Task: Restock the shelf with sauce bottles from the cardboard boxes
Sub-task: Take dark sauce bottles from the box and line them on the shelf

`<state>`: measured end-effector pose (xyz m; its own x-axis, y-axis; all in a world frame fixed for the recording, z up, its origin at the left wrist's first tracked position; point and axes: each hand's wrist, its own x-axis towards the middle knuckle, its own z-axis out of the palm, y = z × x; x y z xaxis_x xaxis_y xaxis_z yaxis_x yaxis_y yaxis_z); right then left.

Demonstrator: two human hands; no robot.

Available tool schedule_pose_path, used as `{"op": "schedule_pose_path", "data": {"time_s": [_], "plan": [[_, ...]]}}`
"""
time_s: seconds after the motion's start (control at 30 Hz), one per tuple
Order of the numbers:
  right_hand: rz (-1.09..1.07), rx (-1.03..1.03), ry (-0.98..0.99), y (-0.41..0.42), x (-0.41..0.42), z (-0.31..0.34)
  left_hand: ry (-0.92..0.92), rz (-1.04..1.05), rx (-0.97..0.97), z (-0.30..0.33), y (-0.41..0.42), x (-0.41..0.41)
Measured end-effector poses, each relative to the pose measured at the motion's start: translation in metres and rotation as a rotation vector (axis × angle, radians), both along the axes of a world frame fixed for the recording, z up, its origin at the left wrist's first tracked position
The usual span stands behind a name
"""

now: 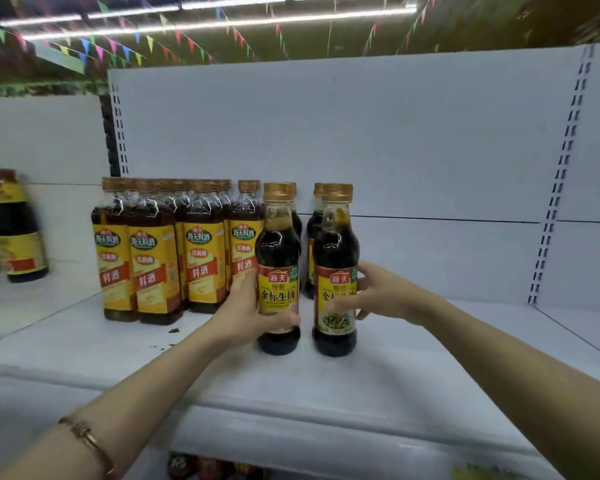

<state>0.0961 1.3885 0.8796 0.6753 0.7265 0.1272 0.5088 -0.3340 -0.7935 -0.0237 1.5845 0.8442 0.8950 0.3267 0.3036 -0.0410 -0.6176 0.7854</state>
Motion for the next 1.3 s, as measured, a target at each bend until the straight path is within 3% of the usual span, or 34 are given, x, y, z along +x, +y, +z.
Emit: {"op": "schedule_pose_path", "data": {"time_s": [0.23,0.47,0.63,1.3], "plan": [[-0.117,0.112,-0.013,0.028,0.012,-0.014,-0.035,0.141,0.02,0.001,0.004,0.018],[-0.284,0.036,-0.161,0.058,0.035,-0.017,-0.058,0.142,0.029,0.001,0.008,0.05],[-0.372,0.074,-0.152,0.065,0.044,-0.022,-0.046,0.162,0.02,-0.003,0.016,0.068],[-0.36,0.143,-0.116,0.069,0.056,-0.027,-0.064,0.162,0.001,-0.009,0.032,0.097]]}}
